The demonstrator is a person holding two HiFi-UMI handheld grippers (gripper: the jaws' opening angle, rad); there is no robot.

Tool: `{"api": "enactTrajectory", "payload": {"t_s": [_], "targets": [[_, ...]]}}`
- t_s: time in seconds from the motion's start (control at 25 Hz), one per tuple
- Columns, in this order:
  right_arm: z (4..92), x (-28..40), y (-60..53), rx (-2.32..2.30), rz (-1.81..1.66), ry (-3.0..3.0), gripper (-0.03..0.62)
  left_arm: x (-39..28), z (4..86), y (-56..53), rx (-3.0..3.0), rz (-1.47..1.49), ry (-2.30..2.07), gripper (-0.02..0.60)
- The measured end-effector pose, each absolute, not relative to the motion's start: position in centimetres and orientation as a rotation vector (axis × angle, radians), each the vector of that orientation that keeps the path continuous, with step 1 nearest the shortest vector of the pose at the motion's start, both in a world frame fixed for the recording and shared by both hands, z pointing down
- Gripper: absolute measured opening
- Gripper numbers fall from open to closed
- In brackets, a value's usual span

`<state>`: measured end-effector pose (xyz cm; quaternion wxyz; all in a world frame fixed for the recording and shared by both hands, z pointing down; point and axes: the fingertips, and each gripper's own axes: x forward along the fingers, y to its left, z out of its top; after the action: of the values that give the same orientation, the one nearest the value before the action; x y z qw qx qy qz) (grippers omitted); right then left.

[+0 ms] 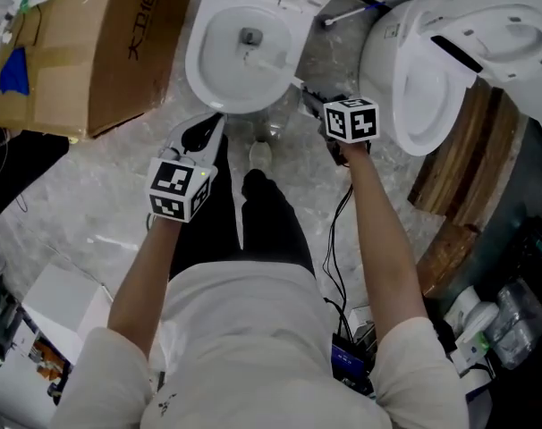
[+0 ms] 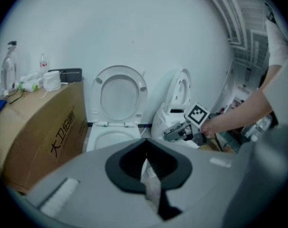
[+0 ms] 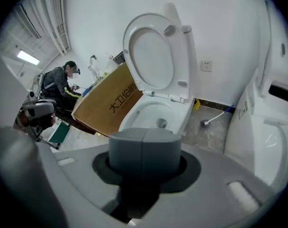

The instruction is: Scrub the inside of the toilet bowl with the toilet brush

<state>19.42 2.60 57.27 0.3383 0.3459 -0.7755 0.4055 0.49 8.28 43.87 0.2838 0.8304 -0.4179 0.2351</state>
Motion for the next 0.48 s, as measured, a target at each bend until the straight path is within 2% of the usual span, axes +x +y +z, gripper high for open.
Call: {"api": "enactTrajectory", "payload": {"t_s": [0.48], "targets": [[40.9,21.8,9.6,1.039,1.043,-2.245,0.147,2.5,33.7,13.0,2.280,0.597,-1.191,-0.011]]}}
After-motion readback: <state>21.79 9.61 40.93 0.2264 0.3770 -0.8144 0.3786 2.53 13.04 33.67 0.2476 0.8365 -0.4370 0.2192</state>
